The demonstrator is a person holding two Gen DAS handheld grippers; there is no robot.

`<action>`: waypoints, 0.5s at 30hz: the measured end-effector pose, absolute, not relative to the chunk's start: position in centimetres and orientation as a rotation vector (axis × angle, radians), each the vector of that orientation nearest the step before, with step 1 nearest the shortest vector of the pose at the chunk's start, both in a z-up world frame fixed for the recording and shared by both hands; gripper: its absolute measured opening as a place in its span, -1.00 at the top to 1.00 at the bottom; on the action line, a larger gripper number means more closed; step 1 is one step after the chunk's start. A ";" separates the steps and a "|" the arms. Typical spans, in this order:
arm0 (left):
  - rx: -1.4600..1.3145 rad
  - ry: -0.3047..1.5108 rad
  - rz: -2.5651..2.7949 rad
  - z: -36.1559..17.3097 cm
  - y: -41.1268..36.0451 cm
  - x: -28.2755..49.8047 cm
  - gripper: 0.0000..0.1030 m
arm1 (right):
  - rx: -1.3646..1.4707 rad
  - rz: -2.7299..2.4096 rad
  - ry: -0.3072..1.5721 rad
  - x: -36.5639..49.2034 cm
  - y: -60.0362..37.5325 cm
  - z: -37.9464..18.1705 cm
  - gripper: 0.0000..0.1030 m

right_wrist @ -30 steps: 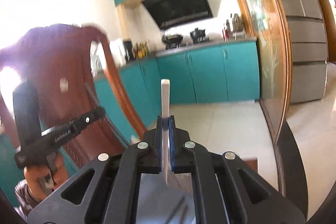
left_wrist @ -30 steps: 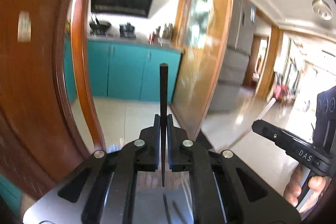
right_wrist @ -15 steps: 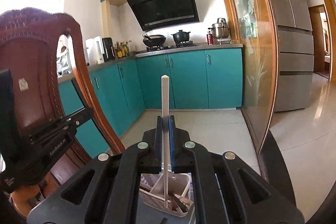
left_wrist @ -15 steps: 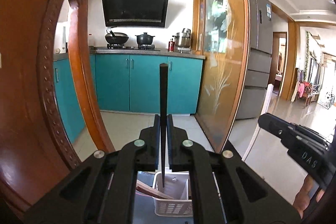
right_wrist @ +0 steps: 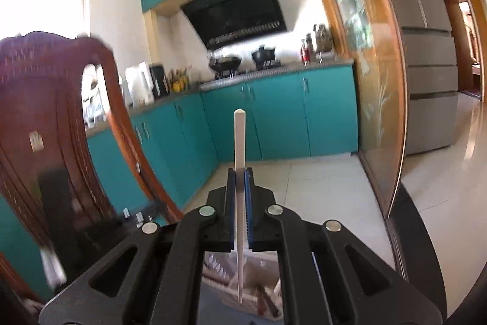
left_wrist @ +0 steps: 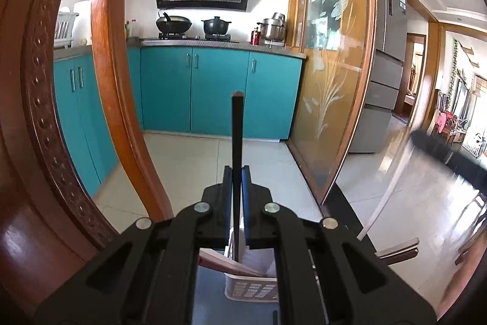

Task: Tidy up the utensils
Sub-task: 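Lift both held chopsticks up over the white basket, then open both tools to drop the chopsticks into the basket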

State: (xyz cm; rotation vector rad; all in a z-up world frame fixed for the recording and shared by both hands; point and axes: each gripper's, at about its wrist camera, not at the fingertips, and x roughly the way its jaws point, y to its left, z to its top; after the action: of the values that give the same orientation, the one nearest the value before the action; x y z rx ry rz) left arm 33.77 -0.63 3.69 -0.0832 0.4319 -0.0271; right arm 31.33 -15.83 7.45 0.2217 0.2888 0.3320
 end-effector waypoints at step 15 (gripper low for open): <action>-0.053 0.458 -0.057 2.4 -1.3 30.4 0.85 | 0.082 0.273 0.322 30.5 -13.8 4.9 0.62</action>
State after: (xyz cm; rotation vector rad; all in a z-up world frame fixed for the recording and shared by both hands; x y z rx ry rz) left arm 30.35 -1.34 2.43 -0.0535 0.4577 -0.0568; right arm 30.47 -13.83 4.89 0.0818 0.3218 0.2727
